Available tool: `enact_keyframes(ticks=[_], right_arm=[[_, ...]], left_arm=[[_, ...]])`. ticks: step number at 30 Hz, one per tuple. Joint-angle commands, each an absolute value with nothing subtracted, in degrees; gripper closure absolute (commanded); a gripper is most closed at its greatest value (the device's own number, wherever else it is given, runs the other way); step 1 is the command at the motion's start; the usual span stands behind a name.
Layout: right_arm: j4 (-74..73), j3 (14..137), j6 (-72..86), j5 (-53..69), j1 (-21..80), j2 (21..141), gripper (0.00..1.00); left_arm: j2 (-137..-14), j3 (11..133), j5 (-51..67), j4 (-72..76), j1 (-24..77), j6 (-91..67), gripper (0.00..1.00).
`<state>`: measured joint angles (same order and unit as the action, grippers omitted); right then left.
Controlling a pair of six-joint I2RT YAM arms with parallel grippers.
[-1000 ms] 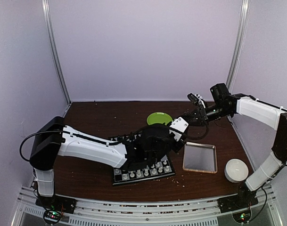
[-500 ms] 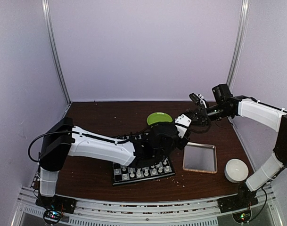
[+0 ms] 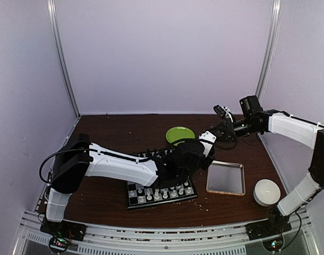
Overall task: Set up the chess pieces on the board
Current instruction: Pass from the right arm to the left
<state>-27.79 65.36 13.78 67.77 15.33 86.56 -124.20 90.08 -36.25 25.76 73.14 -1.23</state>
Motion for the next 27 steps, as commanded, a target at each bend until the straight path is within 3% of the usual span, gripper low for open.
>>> enact_keyframes(ticks=[1, 27], right_arm=[[-25.4, 64.8, 14.9, 69.4, 14.9, 85.3, 0.81], [-25.7, 65.2, 13.9, 68.6, 14.6, 87.4, 0.8]], left_arm=[[-124.9, 92.2, -36.9, 26.6, 72.2, -3.1, 0.68], [-123.3, 89.4, -32.8, 29.8, 72.2, -6.7, 0.65]])
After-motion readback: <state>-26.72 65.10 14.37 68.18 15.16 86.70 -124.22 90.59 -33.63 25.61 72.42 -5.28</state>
